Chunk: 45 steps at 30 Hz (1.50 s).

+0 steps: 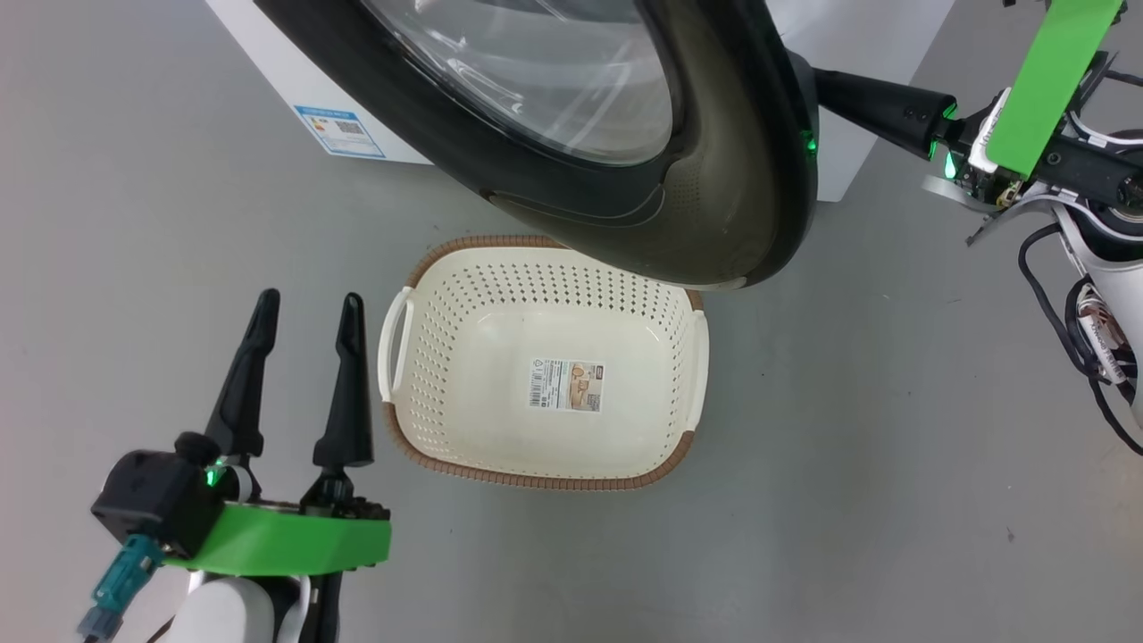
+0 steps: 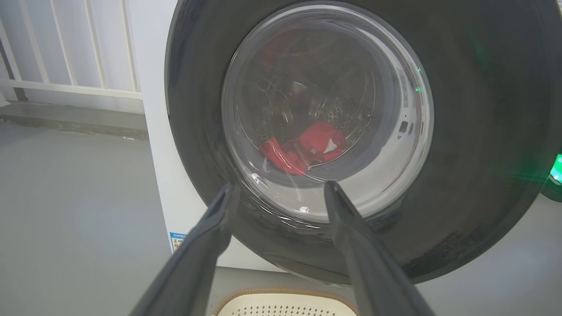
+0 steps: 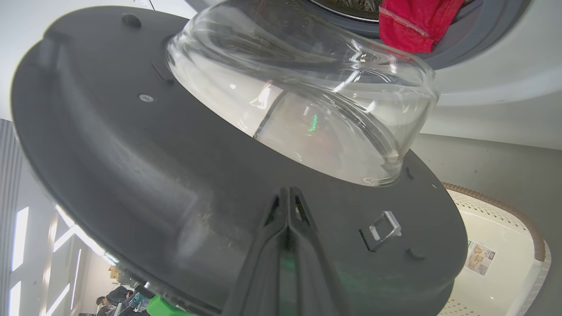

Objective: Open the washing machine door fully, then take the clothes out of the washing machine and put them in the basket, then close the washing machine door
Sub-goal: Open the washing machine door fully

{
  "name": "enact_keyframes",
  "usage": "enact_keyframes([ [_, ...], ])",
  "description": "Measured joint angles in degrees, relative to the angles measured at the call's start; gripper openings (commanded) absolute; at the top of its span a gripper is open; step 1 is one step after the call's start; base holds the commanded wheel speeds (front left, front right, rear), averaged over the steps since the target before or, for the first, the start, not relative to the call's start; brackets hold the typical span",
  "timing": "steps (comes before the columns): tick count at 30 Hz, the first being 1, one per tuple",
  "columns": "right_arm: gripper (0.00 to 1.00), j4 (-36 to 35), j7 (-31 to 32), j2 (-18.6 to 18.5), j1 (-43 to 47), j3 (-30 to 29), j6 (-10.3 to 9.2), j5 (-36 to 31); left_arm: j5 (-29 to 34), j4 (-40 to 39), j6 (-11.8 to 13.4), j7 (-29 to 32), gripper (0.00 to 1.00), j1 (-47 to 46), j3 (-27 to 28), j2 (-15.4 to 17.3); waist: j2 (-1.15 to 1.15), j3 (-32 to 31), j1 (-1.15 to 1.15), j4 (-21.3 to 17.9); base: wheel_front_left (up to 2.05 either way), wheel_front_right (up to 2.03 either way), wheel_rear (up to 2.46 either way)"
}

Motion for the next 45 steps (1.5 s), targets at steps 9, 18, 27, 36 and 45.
enact_keyframes([
  [9,0.00,-0.53,-1.19,-0.04,0.87,-1.47,-0.01,-0.36,0.00,0.04,0.00,0.00,1.00,0.02,0.14,0.00,0.00,-0.58,0.00,0.40,0.00,0.00,0.00],
  [18,0.00,1.01,-3.92,-0.38,0.77,-4.28,-0.01,-1.40,-0.01,0.00,0.00,0.00,1.00,0.04,0.16,-0.01,0.00,-0.14,0.00,1.38,0.00,0.00,0.00],
  [27,0.00,1.53,-6.62,-1.09,0.60,-7.35,-0.01,-1.87,-0.01,-0.03,0.01,0.00,1.00,0.26,0.19,0.00,0.00,0.03,0.00,1.70,0.00,0.00,0.00],
  [36,0.00,1.23,-7.09,-1.43,1.90,-9.21,0.00,-1.86,-0.01,-0.03,0.01,0.00,1.00,0.54,0.59,0.00,0.00,-0.67,0.00,1.14,0.00,0.00,0.00],
  [45,0.57,-2.99,-8.58,-2.64,5.83,-10.70,0.00,-3.77,0.01,-0.03,0.01,0.00,1.00,0.83,0.92,0.00,0.00,-1.62,0.00,0.03,0.00,0.00,0.00],
])
